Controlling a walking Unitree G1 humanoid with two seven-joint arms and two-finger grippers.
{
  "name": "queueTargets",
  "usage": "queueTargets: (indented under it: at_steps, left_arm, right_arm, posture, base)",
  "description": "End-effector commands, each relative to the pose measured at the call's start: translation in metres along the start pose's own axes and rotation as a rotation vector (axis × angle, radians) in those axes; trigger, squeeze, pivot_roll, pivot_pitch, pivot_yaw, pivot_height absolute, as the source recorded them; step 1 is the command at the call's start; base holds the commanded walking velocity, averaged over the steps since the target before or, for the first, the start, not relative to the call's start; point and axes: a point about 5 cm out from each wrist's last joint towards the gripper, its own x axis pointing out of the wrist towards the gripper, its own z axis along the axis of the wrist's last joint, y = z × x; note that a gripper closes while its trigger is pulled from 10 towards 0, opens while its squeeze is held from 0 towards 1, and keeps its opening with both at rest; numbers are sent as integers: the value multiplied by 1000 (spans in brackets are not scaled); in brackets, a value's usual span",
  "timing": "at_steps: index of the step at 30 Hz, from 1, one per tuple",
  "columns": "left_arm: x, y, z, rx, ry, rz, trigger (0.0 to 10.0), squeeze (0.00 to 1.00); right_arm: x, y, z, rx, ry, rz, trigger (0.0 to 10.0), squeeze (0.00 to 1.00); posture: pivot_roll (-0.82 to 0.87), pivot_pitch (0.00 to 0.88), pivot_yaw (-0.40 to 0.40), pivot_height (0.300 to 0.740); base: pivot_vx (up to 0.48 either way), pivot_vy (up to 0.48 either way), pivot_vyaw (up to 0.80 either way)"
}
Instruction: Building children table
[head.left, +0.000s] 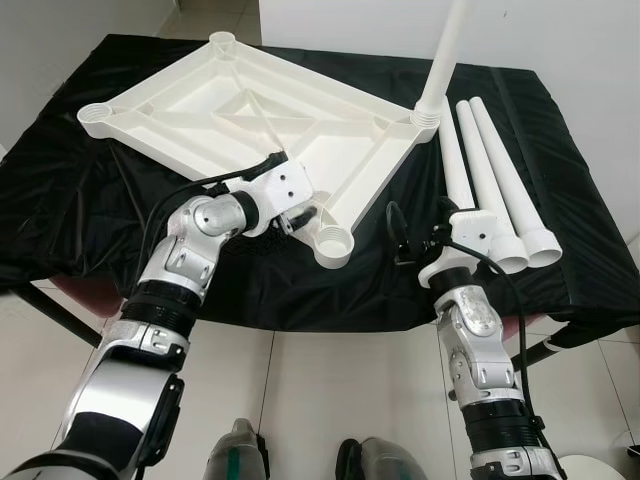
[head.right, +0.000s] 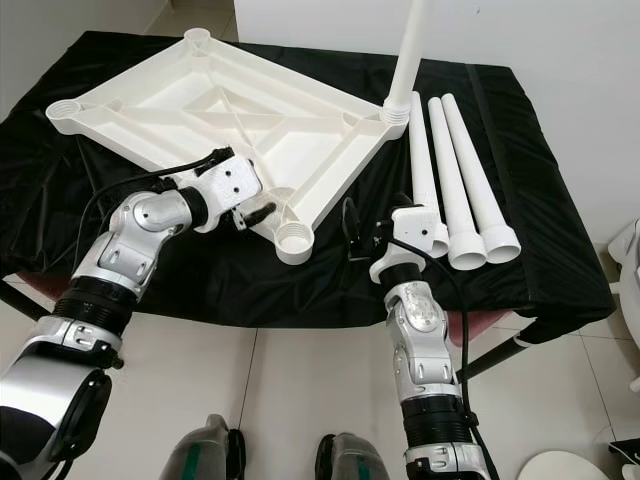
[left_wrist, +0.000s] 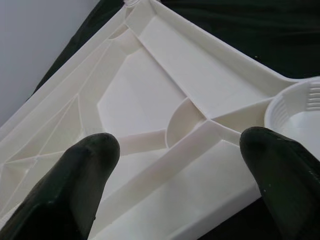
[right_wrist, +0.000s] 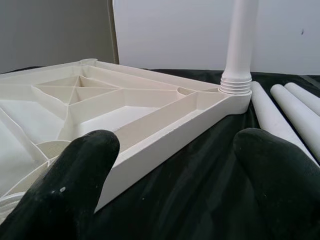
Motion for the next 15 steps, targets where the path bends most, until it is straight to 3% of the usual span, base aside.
queueTargets:
  at_steps: [1, 3, 6, 7, 8, 9, 15]
  left_arm:
    - [-1, -7, -5, 21, 17, -43, 10000, 1000]
    - [-1, -14, -10, 72, 43, -127, 10000, 1000]
    - [-2, -16, -12, 86, 48, -158, 10000, 980]
    - [-2, -17, -14, 96, 58, -180, 10000, 510]
    - [-2, -17, -14, 96, 58, -180, 10000, 510]
    - [-4, -16, -15, 111, 65, -192, 10000, 0]
    - [-8, -13, -20, 157, 101, -219, 10000, 0]
  right_arm:
    - [-3, -1, 0, -3, 8, 2, 10000, 0]
    - [-2, -2, 0, -7, 10, 7, 10000, 0]
    - [-2, -2, 0, -9, 11, 8, 10000, 0]
    - [-2, -2, 0, -11, 12, 9, 10000, 0]
    - [-2, -2, 0, -11, 12, 9, 10000, 0]
    - [-2, -3, 0, -12, 12, 8, 10000, 0]
    - [-3, -4, 0, -15, 13, 4, 10000, 0]
  posture:
    - [-2, 46, -9, 740]
    - [-4, 49, -13, 740]
    - [-4, 49, -13, 740]
    - [-6, 50, -13, 740]
    - [-6, 50, -13, 740]
    - [-10, 51, -12, 740]
    - [-13, 50, -10, 740]
  base:
    - [0, 0, 0]
    - [0, 0, 0]
    - [0, 0, 0]
    - [0, 0, 0]
    - [0, 0, 0]
    - [0, 0, 0]
    - [0, 0, 0]
